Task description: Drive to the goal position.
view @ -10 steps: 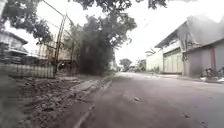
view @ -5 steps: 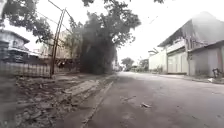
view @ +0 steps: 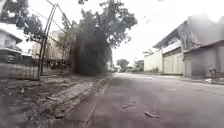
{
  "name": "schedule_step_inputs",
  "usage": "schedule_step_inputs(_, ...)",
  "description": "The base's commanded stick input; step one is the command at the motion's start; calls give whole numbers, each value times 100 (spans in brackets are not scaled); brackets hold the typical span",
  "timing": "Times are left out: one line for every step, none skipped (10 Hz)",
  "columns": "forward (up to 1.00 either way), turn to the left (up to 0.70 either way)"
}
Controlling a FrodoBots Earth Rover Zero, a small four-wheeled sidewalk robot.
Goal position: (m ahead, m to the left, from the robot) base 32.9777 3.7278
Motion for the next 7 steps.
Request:
schedule_step_inputs(70, -15)
schedule_step_inputs(70, -34)
schedule_step_inputs(70, -22)
schedule_step_inputs(70, 0)
schedule_step_inputs(70, 0)
schedule_step_inputs(70, 0)
schedule_step_inputs(70, 0)
